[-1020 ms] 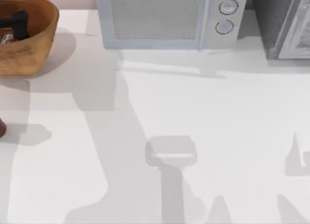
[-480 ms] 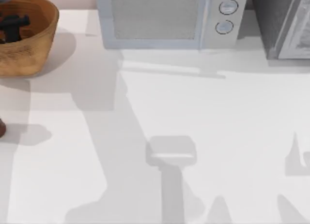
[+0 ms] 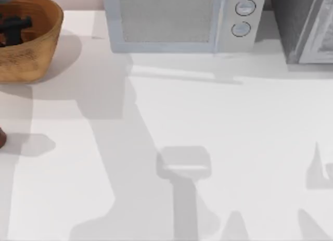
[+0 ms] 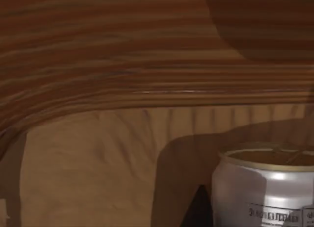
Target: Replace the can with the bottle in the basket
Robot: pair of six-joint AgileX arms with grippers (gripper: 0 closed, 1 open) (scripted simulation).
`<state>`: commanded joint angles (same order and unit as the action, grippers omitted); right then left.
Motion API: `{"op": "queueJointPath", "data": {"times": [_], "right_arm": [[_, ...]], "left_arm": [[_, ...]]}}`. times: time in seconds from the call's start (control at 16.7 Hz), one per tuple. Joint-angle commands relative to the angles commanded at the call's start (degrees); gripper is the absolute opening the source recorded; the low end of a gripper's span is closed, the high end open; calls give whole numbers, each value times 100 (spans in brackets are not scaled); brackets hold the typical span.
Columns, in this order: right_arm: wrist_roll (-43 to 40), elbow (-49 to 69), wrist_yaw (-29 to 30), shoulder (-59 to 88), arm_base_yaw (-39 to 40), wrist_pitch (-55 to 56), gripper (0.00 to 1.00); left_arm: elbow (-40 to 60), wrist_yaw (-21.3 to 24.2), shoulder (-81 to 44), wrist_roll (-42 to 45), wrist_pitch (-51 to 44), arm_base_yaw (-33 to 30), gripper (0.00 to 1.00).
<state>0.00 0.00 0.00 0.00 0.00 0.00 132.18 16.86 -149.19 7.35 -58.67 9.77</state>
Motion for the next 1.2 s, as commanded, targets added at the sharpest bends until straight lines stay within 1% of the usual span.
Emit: {"op": "queueJointPath", "data": {"times": [0.18,0.3,0.42,0.54,0.78,1.02,1.2], "right_arm": [[0,0,0,0,0,0,100],[0,0,0,0,0,0,100],[0,0,0,0,0,0,100],[0,0,0,0,0,0,100],[0,0,0,0,0,0,100],[0,0,0,0,0,0,100],[0,0,0,0,0,0,100]], "left_arm": [[-3,45,230,-11,-20,-46,0],[-174,-26,400,-60,6,-37,0],[-580,-174,809,-134,120,-43,0],[-1199,-370,1460,-198,347,-82,0],[-2994,-819,3490,-272,1105,-255,0],[-5247,-1247,6182,-324,2123,-479,0],[-7071,-1487,8317,-376,2953,-634,0]]}}
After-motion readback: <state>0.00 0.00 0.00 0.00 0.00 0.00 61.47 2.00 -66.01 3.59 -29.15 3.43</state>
